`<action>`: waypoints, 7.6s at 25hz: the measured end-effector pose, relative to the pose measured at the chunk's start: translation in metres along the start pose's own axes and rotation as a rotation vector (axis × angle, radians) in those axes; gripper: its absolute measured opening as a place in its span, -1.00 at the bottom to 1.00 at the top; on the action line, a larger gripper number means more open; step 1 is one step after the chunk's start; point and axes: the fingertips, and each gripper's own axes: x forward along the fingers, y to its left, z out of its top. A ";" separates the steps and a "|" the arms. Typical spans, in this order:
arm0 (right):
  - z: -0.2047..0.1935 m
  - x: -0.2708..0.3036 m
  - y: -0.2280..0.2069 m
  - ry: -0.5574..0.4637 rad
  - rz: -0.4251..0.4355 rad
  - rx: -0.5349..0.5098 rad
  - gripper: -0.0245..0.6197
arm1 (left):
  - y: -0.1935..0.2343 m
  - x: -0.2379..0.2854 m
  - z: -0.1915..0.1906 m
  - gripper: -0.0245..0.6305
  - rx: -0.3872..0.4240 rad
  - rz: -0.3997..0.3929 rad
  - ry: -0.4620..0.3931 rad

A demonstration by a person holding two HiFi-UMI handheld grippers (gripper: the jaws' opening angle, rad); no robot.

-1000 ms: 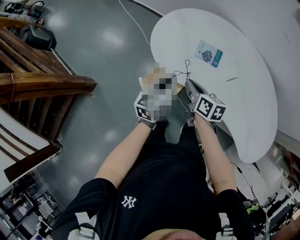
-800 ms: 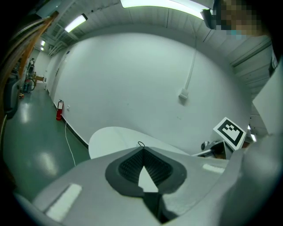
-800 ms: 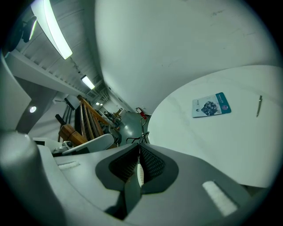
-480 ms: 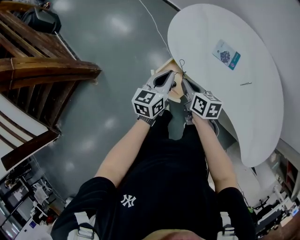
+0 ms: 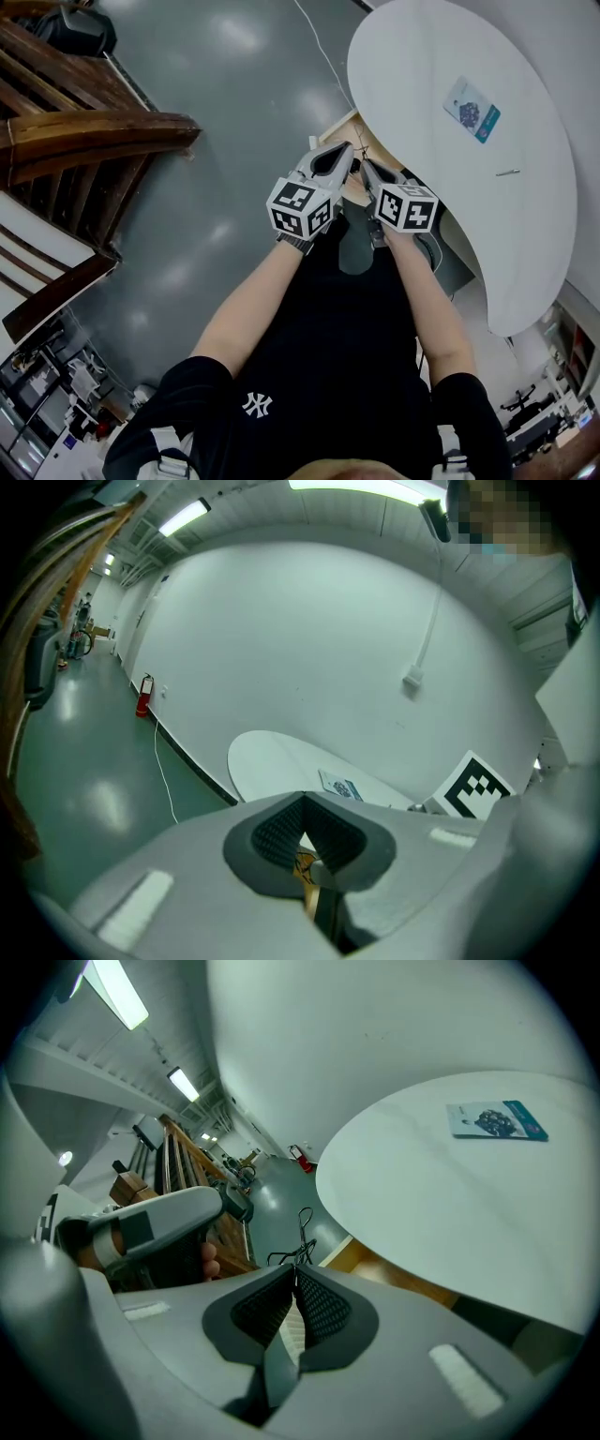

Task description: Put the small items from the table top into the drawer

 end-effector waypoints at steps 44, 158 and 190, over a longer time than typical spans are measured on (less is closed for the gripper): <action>-0.059 0.057 -0.060 0.188 -0.186 -0.239 -0.84 | 0.008 0.036 -0.031 -0.92 0.014 -0.111 0.106; 0.102 -0.275 -0.281 -0.364 -0.156 0.191 -0.83 | -0.294 0.181 -0.038 -0.92 0.096 -0.288 0.161; 0.107 -0.140 -0.063 -0.267 0.058 0.021 -0.83 | -0.110 0.045 0.023 -0.92 0.015 -0.067 0.007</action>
